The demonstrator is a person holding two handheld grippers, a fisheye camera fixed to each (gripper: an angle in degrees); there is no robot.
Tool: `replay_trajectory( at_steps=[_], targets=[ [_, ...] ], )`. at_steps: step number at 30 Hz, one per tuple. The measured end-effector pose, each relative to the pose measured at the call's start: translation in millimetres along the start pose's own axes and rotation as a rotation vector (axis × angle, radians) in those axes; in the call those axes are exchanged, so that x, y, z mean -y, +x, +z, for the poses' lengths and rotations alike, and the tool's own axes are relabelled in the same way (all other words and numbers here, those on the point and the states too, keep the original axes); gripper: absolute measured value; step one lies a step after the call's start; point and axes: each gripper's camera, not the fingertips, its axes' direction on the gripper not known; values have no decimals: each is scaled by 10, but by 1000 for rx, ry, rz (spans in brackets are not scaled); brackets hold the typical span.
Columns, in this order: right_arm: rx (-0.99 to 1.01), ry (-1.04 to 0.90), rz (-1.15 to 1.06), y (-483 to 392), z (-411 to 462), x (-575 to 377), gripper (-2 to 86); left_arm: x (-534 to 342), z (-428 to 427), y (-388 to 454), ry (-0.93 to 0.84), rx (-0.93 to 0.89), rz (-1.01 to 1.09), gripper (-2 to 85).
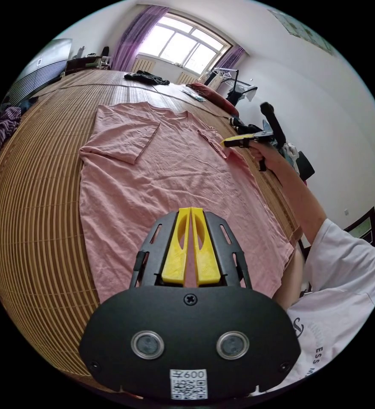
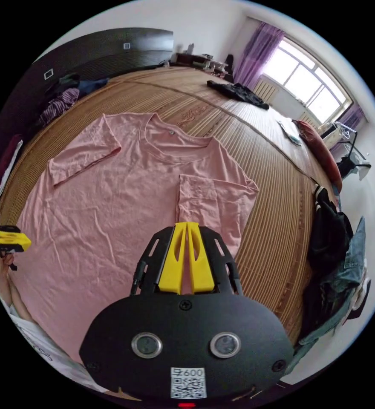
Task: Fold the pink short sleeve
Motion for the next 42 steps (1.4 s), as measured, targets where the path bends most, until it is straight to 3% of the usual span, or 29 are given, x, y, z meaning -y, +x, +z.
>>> replay_trajectory(
  at_steps=[7, 11, 16, 22, 26, 31, 36, 42],
  targets=[
    [-13, -64, 39, 422, 208, -790, -8, 12, 37, 4, -2, -21, 9, 1],
    [-29, -7, 126, 845, 148, -1067, -7, 27, 63, -8, -1, -17, 15, 2],
    [-155, 13, 53, 1037, 204, -1043, -4, 48, 117, -85, -2, -25, 2, 1],
    [-128, -29, 96, 1362, 360, -962, -8, 86, 310, -113, -60, 20, 15, 2],
    [-17, 46, 337, 1990, 126, -1078, -9, 107, 502, -59, -131, 147, 60, 2],
    [128, 110, 558, 2579, -155, -1329, -9, 110, 570, -124, -132, 138, 50, 2],
    [99, 249, 454, 2447, -679, -1215, -9, 110, 651, -172, -132, 140, 52, 2],
    [86, 119, 365, 2404, -684, -890, -9, 100, 731, -233, -132, 146, 61, 2]
  ],
)
